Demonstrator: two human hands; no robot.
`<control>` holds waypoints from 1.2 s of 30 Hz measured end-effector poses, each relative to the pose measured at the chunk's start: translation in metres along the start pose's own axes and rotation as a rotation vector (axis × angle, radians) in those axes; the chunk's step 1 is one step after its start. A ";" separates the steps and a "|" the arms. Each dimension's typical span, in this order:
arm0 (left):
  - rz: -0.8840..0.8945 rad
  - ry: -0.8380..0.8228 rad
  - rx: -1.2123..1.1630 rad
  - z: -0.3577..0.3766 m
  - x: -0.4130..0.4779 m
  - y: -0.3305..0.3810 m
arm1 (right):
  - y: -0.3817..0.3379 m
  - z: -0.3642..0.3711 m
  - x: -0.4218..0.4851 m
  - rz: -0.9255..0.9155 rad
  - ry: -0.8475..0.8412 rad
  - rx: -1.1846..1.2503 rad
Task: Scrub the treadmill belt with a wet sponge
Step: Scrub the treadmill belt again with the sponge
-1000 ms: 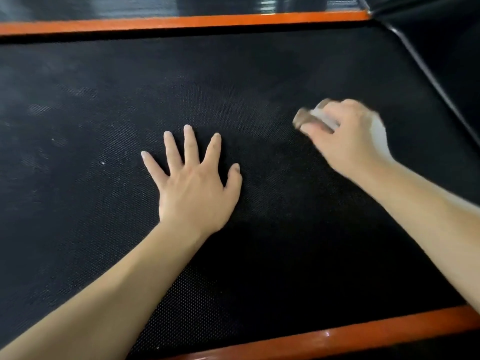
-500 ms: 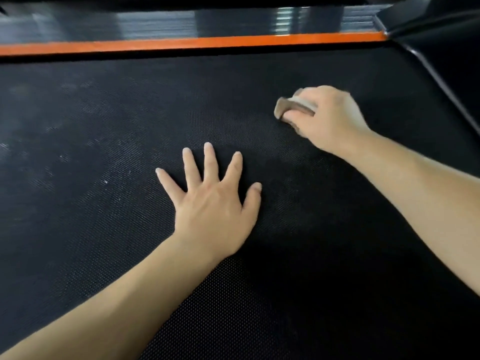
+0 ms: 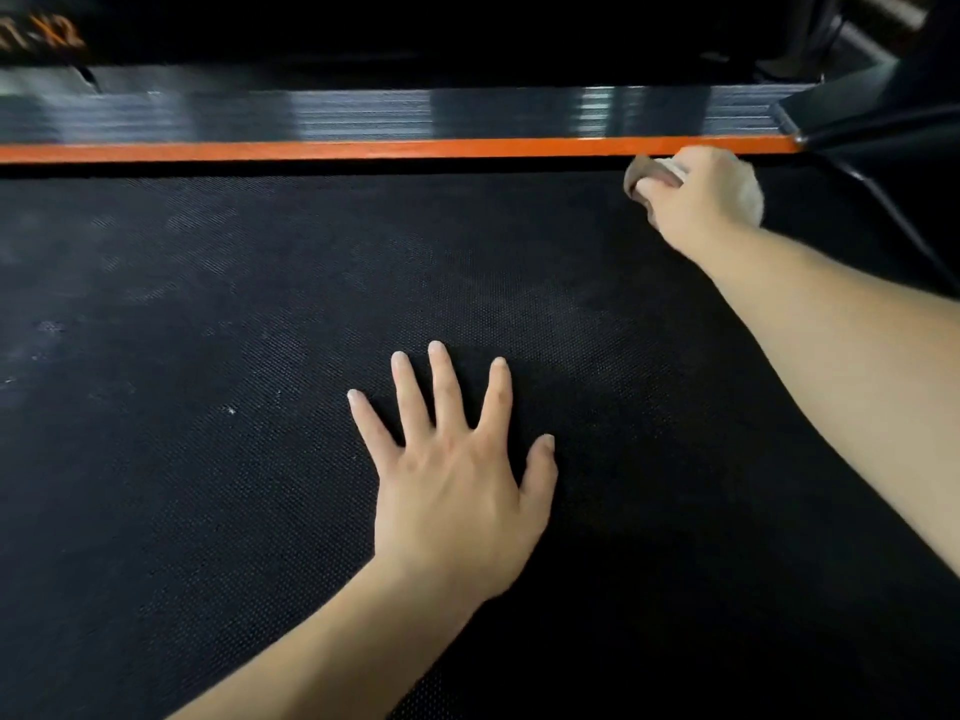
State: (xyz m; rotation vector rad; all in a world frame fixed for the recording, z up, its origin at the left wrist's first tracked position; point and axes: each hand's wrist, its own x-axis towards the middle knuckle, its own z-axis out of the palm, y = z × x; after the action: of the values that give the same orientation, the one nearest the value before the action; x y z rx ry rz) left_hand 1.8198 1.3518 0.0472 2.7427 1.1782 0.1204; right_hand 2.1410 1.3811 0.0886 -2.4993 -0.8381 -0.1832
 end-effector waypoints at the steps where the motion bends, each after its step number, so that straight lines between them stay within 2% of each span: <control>1: 0.002 0.003 0.001 0.000 0.000 0.000 | -0.005 0.003 0.003 0.009 0.006 0.012; 5: 0.006 0.003 0.008 0.000 0.000 -0.001 | -0.022 0.018 -0.018 -0.268 -0.162 0.104; 7: 0.004 0.000 0.011 0.001 -0.001 -0.001 | -0.018 0.018 -0.008 -0.230 -0.168 0.134; 11: -0.002 0.015 0.022 0.002 0.000 0.000 | -0.012 0.016 0.030 -0.020 -0.020 0.026; 13: 0.000 0.013 0.027 0.003 -0.001 -0.001 | -0.013 0.021 0.029 -0.040 0.014 -0.026; 16: 0.006 0.009 0.024 0.003 -0.002 -0.001 | -0.005 0.019 0.015 -0.192 -0.131 0.036; 18: 0.002 0.017 0.024 0.003 -0.001 -0.001 | 0.008 0.007 0.018 -0.174 -0.174 0.010; 21: 0.012 0.019 0.034 0.005 -0.001 0.000 | 0.032 -0.006 0.034 0.026 -0.011 -0.036; 22: 0.010 0.016 0.036 0.004 0.000 0.000 | 0.034 -0.005 0.033 0.032 0.013 -0.044; 27: -0.001 0.009 0.040 0.004 0.001 0.001 | 0.032 -0.004 0.008 -0.243 -0.150 -0.041; 29: 0.002 0.014 0.047 0.004 0.000 0.001 | 0.040 -0.012 0.019 -0.210 -0.128 -0.125; 32: 0.008 0.007 0.055 0.003 -0.001 0.000 | 0.042 -0.016 0.027 -0.008 -0.026 -0.147; 36: 0.007 0.011 0.034 0.003 -0.001 0.001 | 0.029 -0.005 -0.015 -0.221 -0.104 -0.052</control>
State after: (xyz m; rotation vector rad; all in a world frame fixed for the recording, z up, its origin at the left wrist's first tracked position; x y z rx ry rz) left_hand 1.8198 1.3501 0.0447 2.7793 1.1837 0.1177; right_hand 2.1466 1.3509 0.0775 -2.4779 -1.1668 -0.1527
